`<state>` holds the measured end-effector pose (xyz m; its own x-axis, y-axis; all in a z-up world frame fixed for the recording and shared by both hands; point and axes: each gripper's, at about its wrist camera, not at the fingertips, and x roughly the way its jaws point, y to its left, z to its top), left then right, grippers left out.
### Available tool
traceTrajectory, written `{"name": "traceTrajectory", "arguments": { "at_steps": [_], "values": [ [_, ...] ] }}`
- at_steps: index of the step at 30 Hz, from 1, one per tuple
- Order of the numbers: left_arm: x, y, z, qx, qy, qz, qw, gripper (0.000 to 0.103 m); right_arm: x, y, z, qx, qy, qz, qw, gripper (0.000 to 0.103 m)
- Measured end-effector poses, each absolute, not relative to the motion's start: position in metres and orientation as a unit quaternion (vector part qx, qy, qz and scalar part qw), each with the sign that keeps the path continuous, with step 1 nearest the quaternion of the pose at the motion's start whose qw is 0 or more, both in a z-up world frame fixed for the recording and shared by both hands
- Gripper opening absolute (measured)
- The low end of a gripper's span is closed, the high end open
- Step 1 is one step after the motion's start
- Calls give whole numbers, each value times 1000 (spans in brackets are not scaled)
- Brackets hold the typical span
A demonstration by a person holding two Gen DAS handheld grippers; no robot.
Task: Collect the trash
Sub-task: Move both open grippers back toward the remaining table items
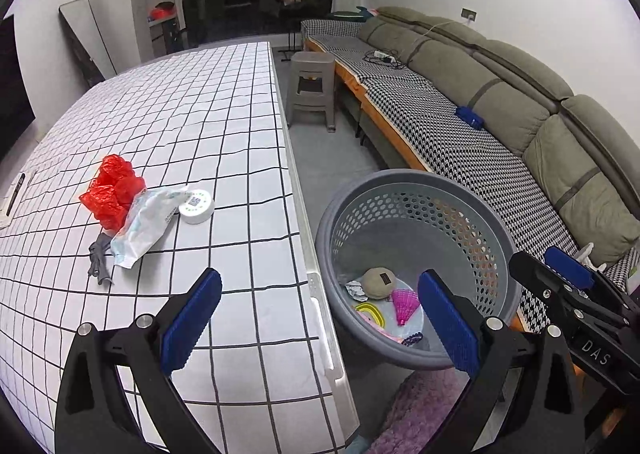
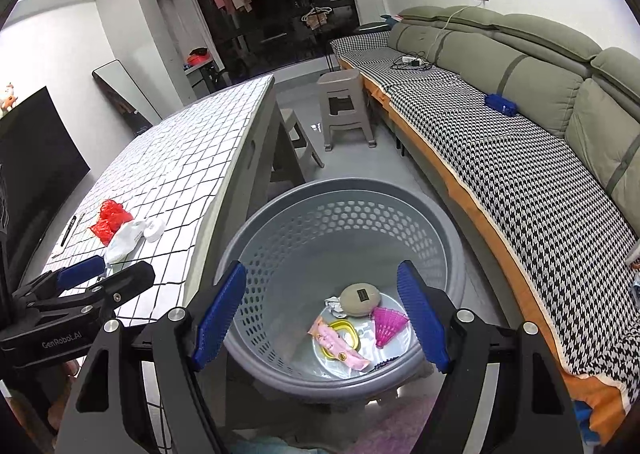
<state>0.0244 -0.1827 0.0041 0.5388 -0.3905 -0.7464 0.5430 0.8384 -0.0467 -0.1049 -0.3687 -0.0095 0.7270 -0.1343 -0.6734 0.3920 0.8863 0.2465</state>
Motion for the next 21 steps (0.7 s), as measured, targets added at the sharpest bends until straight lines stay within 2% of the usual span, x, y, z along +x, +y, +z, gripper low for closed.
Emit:
{"name": "traceTrajectory", "arguments": {
  "at_steps": [21],
  "values": [
    [21,-127,12,73,377,-232,894,97,-95,-324,-1,158,337,-115,921,74]
  ]
}}
